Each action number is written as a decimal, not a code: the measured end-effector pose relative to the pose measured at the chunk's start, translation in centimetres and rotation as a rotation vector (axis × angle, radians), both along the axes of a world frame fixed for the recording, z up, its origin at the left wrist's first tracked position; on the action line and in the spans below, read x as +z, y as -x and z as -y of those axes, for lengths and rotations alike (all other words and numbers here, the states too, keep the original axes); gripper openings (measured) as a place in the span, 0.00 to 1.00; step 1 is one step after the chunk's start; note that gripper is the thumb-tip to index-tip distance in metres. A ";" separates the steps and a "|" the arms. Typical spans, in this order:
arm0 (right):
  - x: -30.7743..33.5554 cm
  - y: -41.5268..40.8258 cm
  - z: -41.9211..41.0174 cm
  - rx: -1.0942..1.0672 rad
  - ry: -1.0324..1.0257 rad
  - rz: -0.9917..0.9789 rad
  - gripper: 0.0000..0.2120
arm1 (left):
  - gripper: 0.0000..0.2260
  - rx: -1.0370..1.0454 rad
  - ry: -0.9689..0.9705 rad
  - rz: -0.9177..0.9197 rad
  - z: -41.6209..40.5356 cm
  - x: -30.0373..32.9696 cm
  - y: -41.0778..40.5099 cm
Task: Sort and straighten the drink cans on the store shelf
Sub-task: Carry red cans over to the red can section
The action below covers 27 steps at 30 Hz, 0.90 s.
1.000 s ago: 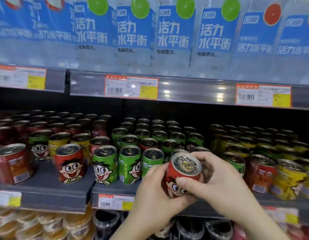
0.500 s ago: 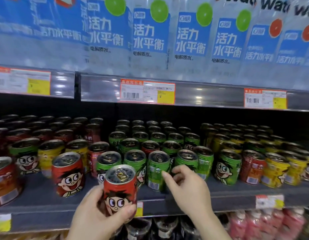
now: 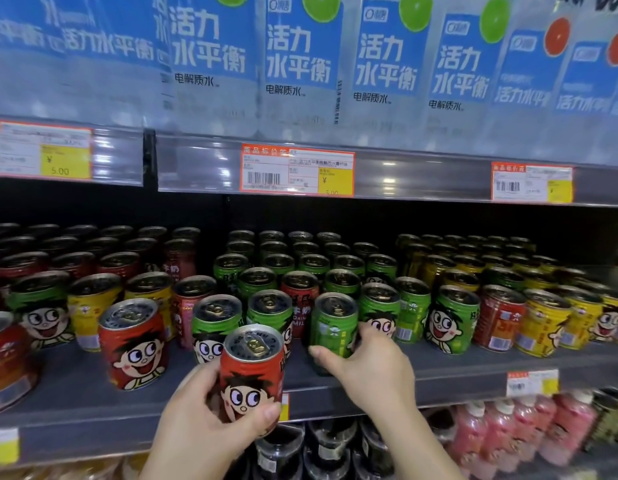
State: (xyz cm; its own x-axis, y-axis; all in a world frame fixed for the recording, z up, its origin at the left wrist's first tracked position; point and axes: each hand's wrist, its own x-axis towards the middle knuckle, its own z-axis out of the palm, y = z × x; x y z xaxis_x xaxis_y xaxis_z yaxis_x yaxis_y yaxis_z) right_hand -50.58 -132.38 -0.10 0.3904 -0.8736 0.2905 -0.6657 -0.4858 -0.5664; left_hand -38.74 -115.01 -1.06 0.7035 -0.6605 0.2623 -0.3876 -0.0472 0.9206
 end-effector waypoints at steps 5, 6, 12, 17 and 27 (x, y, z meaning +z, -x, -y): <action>-0.6 1.9 0.1 -0.141 0.128 0.105 0.31 | 0.23 0.001 -0.003 -0.003 -0.4 -0.6 -0.9; -0.7 2.0 0.1 -0.161 0.123 0.139 0.30 | 0.24 -0.003 -0.003 -0.012 -0.6 -0.7 -1.0; 0.8 -0.2 -0.9 -0.089 0.362 0.228 0.20 | 0.26 0.005 0.003 -0.035 -1.5 -0.3 -1.7; 7.7 -4.0 0.7 0.123 0.345 -0.183 0.30 | 0.30 0.013 0.027 -0.063 -2.4 0.0 -2.1; 10.7 -7.0 6.2 0.450 -0.004 -0.612 0.39 | 0.27 0.032 0.021 -0.044 -3.2 0.2 -2.6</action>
